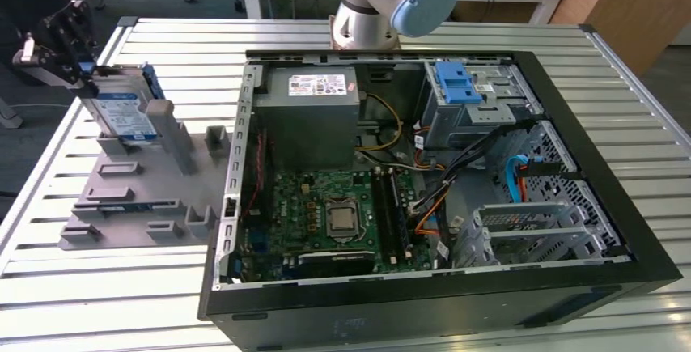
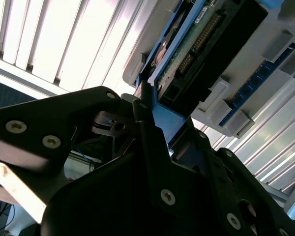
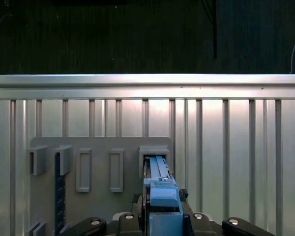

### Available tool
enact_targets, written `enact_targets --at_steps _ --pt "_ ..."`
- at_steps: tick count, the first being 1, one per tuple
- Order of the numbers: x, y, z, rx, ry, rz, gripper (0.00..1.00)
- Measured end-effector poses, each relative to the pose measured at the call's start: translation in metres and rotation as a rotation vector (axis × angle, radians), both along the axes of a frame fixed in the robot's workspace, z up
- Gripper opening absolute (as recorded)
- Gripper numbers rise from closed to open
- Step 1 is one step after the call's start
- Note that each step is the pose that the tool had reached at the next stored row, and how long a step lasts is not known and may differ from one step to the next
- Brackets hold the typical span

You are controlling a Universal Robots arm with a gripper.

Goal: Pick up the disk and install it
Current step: 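Pick up the disk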

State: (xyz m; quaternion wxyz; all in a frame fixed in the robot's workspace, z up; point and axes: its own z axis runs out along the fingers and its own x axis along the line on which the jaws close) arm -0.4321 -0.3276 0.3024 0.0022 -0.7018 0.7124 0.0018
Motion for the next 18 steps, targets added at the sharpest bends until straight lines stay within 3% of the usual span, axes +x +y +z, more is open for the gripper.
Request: enact_targets --at_steps 6,8,18 --pt "0.0 0.0 0.0009 0.0 0.0 0.0 0.36" --pt "0.0 0.0 0.0062 0.0 -0.0001 0.0 0.36" --pt "0.0 0.0 0.0097 0.0 0.0 0.0 0.36"
